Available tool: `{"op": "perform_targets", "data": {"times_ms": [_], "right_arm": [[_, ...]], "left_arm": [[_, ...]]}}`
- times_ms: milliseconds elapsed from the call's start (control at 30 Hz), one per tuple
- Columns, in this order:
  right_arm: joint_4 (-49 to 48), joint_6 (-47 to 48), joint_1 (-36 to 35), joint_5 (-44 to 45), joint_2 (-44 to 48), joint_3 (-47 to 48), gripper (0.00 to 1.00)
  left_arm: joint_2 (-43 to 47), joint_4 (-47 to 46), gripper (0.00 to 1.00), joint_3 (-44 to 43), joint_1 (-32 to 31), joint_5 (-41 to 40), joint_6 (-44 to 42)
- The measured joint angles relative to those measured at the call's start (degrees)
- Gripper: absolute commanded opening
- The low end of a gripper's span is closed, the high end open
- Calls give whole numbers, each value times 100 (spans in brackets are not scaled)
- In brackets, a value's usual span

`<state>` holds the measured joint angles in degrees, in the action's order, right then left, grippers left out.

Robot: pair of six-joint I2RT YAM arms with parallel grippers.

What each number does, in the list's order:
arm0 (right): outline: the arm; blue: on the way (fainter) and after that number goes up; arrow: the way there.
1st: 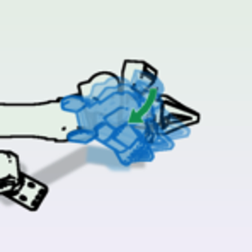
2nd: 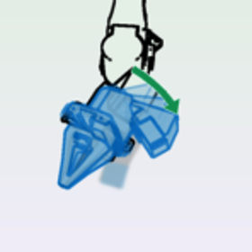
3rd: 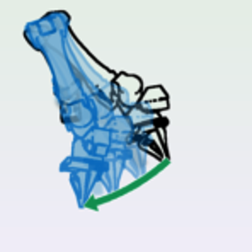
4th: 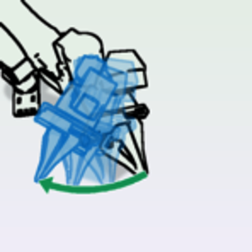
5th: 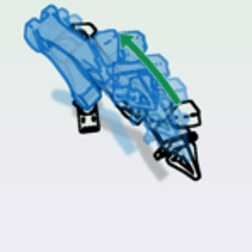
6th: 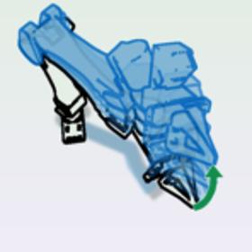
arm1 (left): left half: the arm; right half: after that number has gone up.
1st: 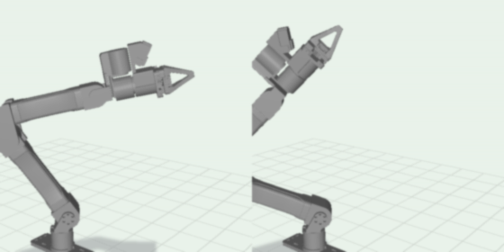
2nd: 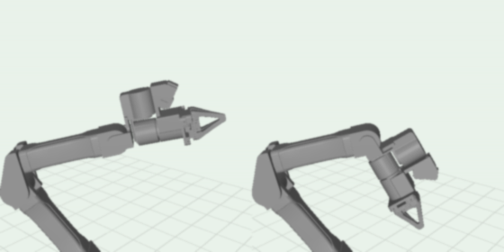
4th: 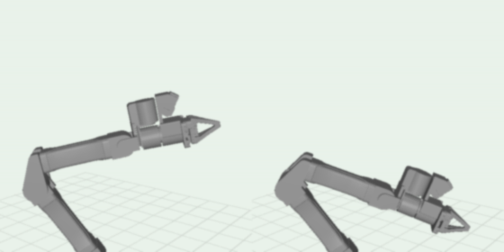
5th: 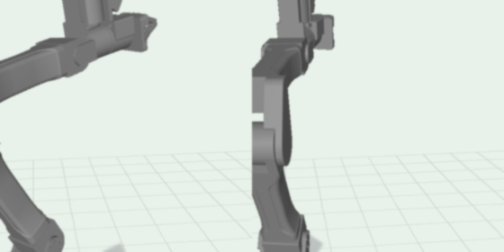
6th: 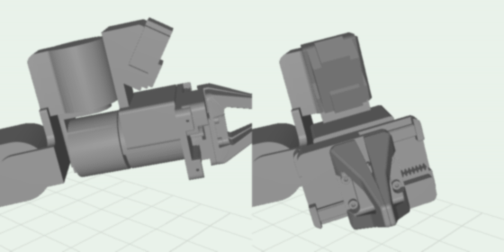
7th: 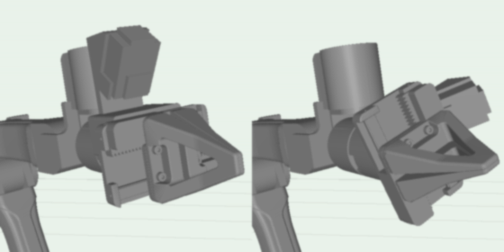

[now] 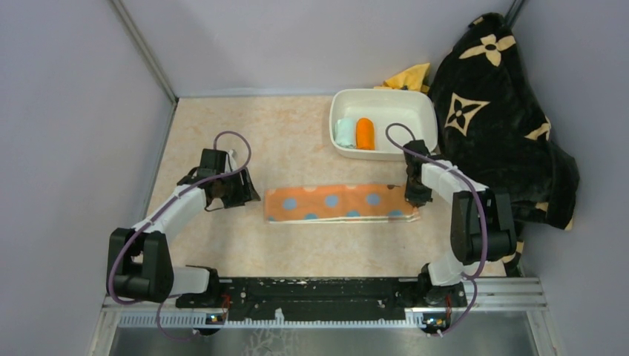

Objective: Roll the towels
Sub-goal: Fold the towel at the center of the board.

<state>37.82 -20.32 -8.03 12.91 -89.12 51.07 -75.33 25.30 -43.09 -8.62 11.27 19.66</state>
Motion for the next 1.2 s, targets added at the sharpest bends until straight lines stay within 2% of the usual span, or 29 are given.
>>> {"op": "perform_targets", "data": {"times_ms": [200,300,467,667,767,933,1067,1200], "right_arm": [[503,221,136,1189,153,595,0],[588,374,85,1276,492,754,0],[715,422,-529,531,964,1043,0],[409,-131,-1943,-763,914,1097,0],[214,-463,-2592,-1222,590,1261,0],[125,-804,-3436,-1515,-400,2138,0],[118,-999,-3840,-1552,-1126,2870,0],[149,-1209,-4081,-1561,-1563,3198,0]], "left_arm": [[-39,-188,63,63,-63,772,293],[-188,-367,64,66,-192,1108,485],[-527,-719,61,127,-391,1532,785],[-944,-1005,55,199,-535,1716,1051],[-1040,-1102,50,245,-597,1707,1139],[-1193,-1174,39,319,-654,1635,1215],[-1314,-1255,33,361,-704,1580,1235],[-1351,-1357,29,387,-739,1582,1255]]}}
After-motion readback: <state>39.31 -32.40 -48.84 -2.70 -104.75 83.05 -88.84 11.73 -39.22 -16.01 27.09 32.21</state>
